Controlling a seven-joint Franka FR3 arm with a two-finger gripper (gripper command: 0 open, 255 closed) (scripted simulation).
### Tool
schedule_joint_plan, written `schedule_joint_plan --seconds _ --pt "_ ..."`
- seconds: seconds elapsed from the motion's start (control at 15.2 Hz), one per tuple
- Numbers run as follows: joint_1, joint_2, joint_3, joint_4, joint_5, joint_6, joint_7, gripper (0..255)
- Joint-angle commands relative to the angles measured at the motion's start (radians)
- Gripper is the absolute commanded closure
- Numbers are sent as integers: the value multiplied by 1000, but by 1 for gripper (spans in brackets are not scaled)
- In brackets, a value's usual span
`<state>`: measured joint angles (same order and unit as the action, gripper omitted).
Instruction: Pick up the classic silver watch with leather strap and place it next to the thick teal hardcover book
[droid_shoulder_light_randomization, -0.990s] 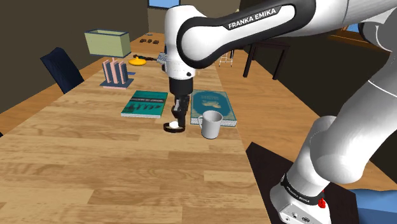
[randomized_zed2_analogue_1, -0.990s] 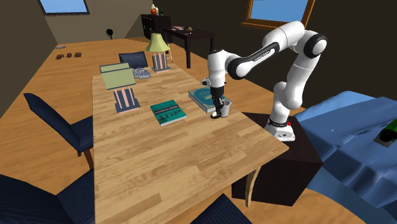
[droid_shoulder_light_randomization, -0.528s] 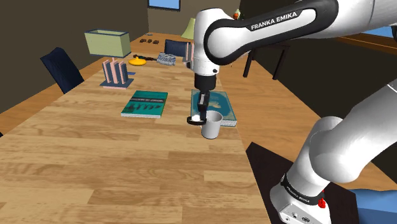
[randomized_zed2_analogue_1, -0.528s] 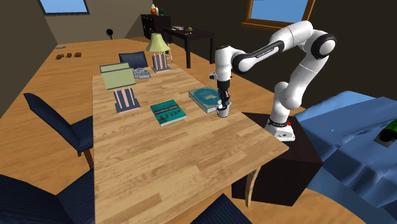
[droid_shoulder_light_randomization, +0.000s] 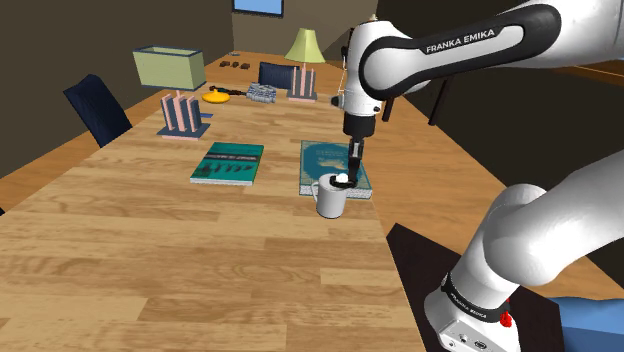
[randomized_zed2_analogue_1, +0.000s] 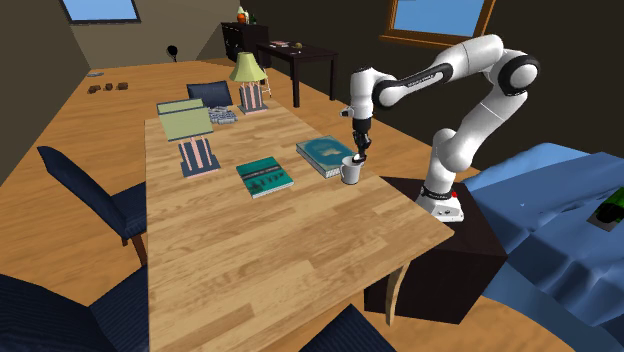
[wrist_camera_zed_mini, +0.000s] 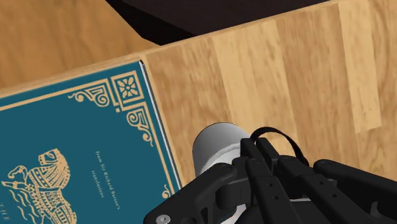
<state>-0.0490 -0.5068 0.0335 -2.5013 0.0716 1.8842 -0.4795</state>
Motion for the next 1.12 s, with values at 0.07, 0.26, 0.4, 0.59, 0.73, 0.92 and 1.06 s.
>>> schedule_joint_plan --seconds 0.07,0.26,0.4,0.59,0.73,0.92,1.06 --pt "-38 -42 -57 -23 -40 -23 -72 255" --pt "-77 -74 -114 -45 -83 -35 -142 255" --pt "-89 -78 -131 -60 -97 -24 -163 255" --pt "-89 -66 -134 -92 -98 21 -165 255" --pt "-90 -56 -135 -113 -98 51 -165 255" --pt "-90 -39 -137 -142 -99 98 -167 255" --pt "-89 -26 -139 -161 -99 129 -168 255"
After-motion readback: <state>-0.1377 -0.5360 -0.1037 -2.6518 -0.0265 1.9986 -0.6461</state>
